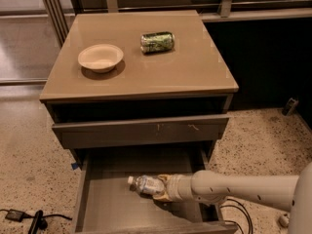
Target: Place blue plastic bottle into middle drawer
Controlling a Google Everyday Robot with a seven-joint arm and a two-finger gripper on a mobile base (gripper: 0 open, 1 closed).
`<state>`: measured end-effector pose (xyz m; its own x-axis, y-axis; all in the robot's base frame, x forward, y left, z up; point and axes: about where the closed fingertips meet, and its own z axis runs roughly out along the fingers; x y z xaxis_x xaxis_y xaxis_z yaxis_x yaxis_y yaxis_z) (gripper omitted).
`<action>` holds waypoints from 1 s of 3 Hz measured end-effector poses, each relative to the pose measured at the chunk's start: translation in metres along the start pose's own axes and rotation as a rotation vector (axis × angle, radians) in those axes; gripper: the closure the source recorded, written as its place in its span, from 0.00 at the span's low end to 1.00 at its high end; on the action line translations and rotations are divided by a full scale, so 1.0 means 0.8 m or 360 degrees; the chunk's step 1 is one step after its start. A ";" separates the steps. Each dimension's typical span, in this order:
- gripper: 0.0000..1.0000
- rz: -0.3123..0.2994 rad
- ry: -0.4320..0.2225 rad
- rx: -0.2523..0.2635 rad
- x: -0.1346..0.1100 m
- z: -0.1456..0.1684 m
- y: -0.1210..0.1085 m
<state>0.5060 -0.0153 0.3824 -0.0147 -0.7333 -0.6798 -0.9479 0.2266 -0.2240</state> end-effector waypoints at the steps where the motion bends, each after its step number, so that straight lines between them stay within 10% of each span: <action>1: 0.81 0.0005 -0.0002 -0.0002 0.001 0.002 0.001; 3: 0.35 0.0005 -0.0002 -0.0002 0.001 0.002 0.001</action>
Offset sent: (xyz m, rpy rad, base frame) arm -0.0002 0.0007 -0.0019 0.0023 0.0029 -0.0011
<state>0.5058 -0.0146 0.3805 -0.0174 -0.7316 -0.6815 -0.9483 0.2282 -0.2207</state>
